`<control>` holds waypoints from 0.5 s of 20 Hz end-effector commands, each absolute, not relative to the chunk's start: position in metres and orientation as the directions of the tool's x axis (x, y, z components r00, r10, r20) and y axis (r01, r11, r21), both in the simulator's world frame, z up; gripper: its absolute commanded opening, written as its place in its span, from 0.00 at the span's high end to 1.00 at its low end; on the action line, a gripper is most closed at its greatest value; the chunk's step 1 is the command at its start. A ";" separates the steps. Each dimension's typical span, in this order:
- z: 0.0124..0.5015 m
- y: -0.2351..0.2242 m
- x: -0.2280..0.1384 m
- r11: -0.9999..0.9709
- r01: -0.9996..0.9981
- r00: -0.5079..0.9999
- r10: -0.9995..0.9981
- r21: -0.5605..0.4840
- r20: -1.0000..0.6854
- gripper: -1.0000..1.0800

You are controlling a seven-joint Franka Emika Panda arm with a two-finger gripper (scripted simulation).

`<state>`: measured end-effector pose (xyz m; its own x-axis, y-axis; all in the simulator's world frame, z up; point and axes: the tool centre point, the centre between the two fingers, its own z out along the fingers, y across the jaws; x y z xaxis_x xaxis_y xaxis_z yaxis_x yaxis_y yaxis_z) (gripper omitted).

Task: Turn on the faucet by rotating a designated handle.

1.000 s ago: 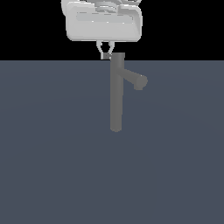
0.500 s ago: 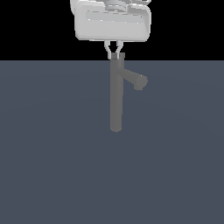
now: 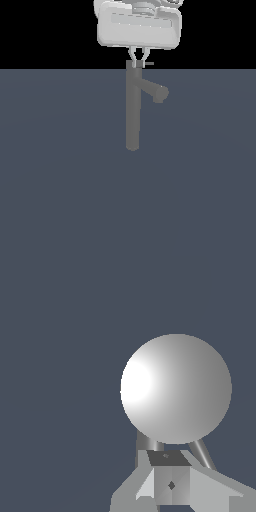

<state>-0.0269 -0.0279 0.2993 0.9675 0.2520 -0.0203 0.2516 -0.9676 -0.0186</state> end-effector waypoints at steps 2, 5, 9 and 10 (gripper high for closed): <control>0.300 -0.070 -0.011 -0.980 0.200 0.980 0.200 0.000 0.001 1.00; 0.299 -0.041 -0.016 -0.971 0.240 0.970 0.241 -0.016 -0.018 1.00; 0.299 -0.049 -0.003 -0.973 0.230 0.973 0.230 -0.012 -0.014 1.00; 0.299 -0.051 0.001 -0.974 0.228 0.974 0.228 -0.012 -0.013 1.00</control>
